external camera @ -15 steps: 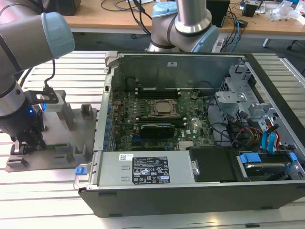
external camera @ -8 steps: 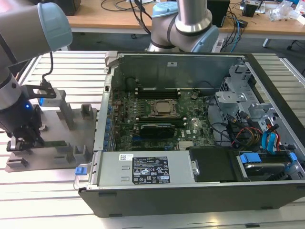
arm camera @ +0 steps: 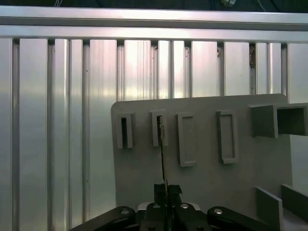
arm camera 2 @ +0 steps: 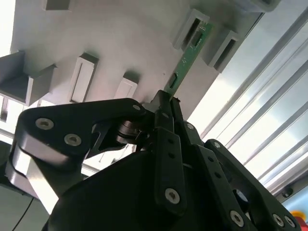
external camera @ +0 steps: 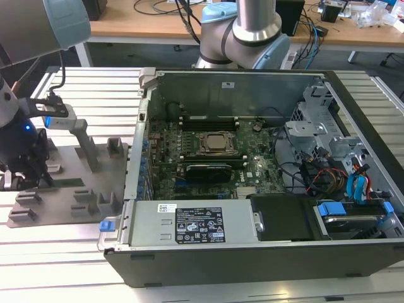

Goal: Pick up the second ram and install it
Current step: 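Pick up the second ram and move it above second insertion slot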

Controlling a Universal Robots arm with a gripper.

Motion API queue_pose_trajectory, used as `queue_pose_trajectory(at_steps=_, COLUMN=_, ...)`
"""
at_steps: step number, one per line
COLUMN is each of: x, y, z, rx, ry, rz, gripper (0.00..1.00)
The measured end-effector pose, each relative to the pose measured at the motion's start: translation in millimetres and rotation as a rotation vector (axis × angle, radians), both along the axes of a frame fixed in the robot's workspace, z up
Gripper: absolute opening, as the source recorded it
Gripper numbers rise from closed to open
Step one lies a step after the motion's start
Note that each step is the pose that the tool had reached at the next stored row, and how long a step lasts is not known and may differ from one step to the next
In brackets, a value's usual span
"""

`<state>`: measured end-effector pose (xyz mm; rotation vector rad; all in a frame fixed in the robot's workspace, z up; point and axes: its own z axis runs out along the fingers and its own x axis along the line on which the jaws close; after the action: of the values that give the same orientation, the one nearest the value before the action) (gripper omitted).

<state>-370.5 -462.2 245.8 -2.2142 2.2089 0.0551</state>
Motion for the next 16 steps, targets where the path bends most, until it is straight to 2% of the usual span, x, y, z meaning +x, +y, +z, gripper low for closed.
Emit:
queue_pose_trajectory(at_steps=11, x=0.0, y=0.0, z=27.4, rx=0.0, ry=0.0001, rz=0.0, gripper=0.14)
queue_pose_trajectory(at_steps=16, x=0.0, y=0.0, z=43.5, rx=0.0, ry=-0.0001, rz=0.0, gripper=0.14)
